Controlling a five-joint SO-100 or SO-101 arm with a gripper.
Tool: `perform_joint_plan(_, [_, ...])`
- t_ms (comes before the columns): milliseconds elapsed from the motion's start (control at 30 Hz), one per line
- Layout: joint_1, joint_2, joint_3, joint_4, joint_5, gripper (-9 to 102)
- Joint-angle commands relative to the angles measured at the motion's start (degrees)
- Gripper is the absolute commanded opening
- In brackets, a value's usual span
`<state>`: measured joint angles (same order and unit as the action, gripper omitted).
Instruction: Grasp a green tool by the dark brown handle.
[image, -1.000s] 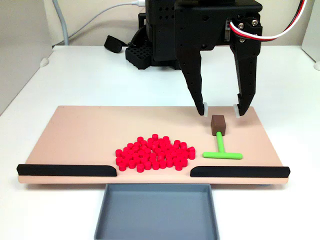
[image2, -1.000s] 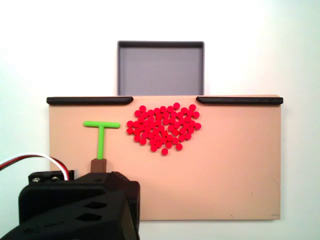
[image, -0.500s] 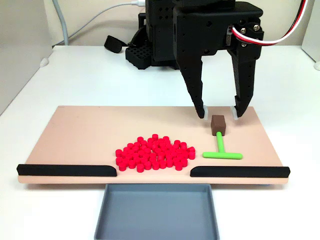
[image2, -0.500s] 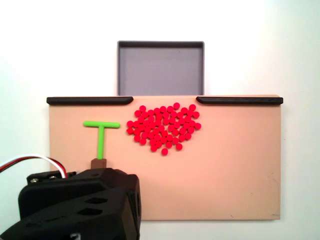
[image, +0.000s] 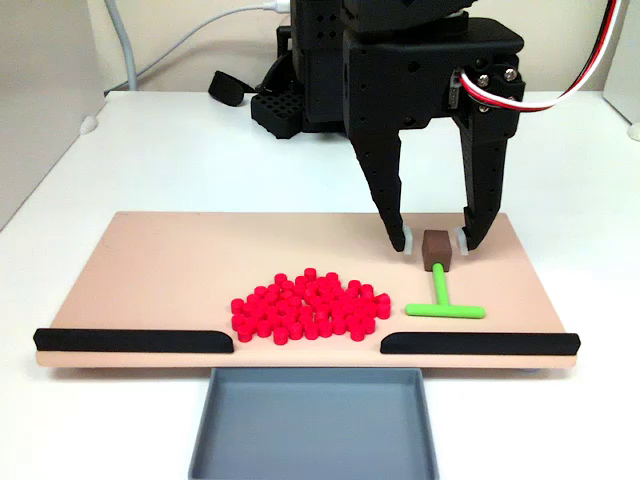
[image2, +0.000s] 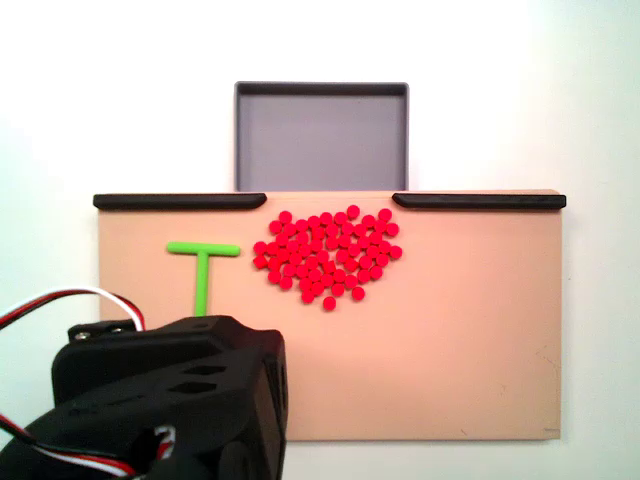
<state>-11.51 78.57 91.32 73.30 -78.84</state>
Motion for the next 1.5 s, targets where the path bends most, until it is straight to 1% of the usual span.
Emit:
perform_joint_plan(0, [0.4, 0.3, -2.0, -0.2, -0.3, 17])
perform_joint_plan(467, [0.0, 0.2, -2.0, -0.2, 0.4, 11])
perform_joint_plan(533, [-0.1, 0.2, -2.0, -0.2, 0.5, 7])
perform_joint_plan(600, [-0.1, 0.2, -2.0, -0.2, 0.6, 0])
perform_joint_plan(867, [-0.8, 0.4, -2.0, -0.2, 1.3, 0])
perform_joint_plan(1167, [-2.6, 4.9, -1.1, 0.9, 5.3, 0])
perform_joint_plan(1367, [-1.9, 8.8, -1.1, 3.6, 4.5, 0])
perform_joint_plan(1467, [-0.7, 10.6, -1.1, 6.0, 1.8, 0])
